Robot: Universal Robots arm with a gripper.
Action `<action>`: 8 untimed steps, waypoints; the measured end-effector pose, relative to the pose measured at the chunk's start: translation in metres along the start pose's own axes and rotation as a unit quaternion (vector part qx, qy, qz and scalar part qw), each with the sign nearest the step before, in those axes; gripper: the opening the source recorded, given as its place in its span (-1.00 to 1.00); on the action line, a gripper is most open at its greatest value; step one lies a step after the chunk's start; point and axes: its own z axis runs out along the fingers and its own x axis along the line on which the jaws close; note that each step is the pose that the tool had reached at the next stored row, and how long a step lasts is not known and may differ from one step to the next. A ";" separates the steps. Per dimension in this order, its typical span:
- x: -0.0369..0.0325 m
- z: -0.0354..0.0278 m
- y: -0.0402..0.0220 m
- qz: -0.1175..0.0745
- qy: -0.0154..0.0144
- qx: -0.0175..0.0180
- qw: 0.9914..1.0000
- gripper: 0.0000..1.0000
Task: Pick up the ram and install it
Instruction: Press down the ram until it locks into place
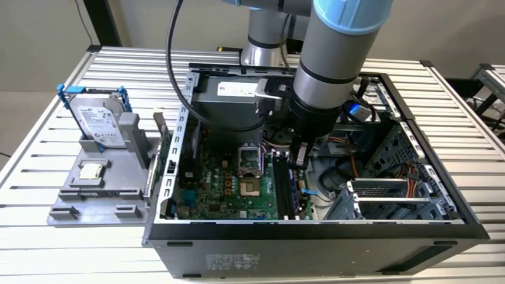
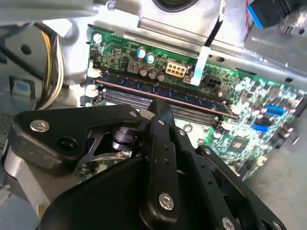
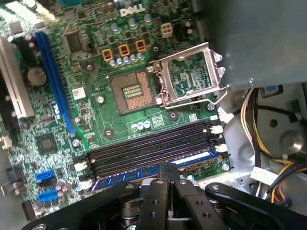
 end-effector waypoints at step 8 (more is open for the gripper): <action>0.0000 0.0000 0.0000 -0.061 0.004 0.001 0.998 -1.00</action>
